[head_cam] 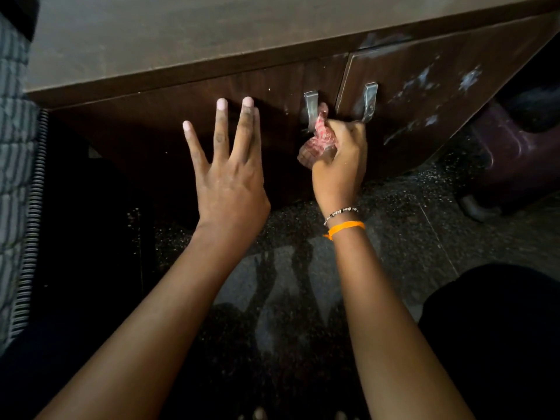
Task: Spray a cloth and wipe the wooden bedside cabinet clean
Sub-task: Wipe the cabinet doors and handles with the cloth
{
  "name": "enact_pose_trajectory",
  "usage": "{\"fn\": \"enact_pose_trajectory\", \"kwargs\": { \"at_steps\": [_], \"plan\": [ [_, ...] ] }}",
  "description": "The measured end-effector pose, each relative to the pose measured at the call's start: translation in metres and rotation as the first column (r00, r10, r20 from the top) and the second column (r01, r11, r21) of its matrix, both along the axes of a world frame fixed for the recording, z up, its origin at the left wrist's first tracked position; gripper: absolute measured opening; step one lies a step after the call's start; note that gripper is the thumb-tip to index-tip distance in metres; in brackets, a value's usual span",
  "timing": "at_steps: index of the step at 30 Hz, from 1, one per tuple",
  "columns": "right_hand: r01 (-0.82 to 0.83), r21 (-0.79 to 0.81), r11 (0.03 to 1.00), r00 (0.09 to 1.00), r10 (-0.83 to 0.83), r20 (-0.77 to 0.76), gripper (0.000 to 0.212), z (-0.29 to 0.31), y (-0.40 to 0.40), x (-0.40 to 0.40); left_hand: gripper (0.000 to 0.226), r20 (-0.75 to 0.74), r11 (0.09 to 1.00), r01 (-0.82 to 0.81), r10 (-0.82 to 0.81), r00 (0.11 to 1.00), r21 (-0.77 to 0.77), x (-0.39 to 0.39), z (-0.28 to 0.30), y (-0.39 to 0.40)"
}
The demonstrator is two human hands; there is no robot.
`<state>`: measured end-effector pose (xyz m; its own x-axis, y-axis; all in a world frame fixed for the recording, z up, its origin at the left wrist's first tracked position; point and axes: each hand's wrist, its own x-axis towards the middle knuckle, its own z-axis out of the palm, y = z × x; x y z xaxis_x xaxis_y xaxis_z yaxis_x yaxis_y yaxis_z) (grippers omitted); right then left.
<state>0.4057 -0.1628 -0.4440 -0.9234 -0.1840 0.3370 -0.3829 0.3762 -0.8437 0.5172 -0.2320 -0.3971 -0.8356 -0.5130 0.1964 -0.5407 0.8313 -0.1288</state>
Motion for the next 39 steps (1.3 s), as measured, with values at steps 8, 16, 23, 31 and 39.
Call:
{"fn": "enact_pose_trajectory", "kwargs": {
  "at_steps": [8, 16, 23, 31, 39],
  "plan": [
    [0.017, -0.289, 0.957, 0.996, 0.008, 0.085, 0.03, -0.025, -0.02, 0.061, 0.068, -0.045, 0.998, 0.057, -0.058, 0.997, -0.022, 0.01, 0.005, -0.008],
    [0.062, -0.295, 0.954, 0.996, -0.079, -0.046, 0.036, -0.003, -0.053, 0.044, 0.064, -0.066, 0.996, -0.012, 0.018, 0.998, 0.085, 0.024, 0.015, -0.007],
    [0.252, -0.481, 0.84, 0.968, -0.215, 0.132, 0.042, -0.001, -0.07, 0.052, 0.066, -0.112, 0.985, 0.003, 0.016, 0.994, 0.17, 0.022, 0.014, -0.013],
    [0.301, -0.52, 0.8, 0.952, -0.223, 0.208, 0.039, -0.006, -0.07, 0.049, 0.081, -0.151, 0.975, 0.003, 0.031, 0.988, 0.221, 0.02, 0.018, -0.016],
    [0.394, -0.532, 0.749, 0.915, -0.26, 0.309, 0.039, 0.004, -0.081, 0.054, 0.066, -0.184, 0.974, 0.016, 0.027, 0.983, 0.228, 0.02, 0.018, -0.02]
  ]
}}
